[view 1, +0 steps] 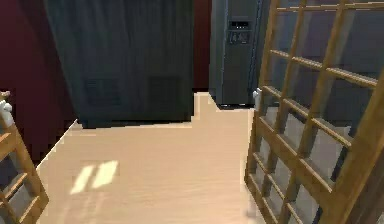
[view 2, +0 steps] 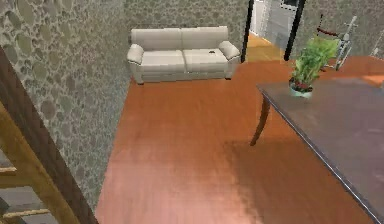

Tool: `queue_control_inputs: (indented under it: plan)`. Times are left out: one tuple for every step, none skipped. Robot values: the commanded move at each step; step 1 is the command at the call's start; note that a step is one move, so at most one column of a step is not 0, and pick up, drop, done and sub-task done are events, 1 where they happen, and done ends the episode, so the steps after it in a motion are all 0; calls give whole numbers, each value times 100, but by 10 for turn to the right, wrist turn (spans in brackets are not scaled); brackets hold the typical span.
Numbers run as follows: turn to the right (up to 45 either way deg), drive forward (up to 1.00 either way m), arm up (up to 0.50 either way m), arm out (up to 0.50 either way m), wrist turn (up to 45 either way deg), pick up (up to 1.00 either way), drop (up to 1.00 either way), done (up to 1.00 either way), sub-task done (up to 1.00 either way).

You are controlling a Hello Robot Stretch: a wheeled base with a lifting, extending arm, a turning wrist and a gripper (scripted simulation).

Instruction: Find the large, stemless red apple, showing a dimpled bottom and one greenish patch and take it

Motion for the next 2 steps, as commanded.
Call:
queue_control_inputs:
  plan:
    - [0, 100, 0, 0, 0, 0, 0, 0, 0]
    - [60, 0, 0, 0, 0, 0, 0, 0, 0]
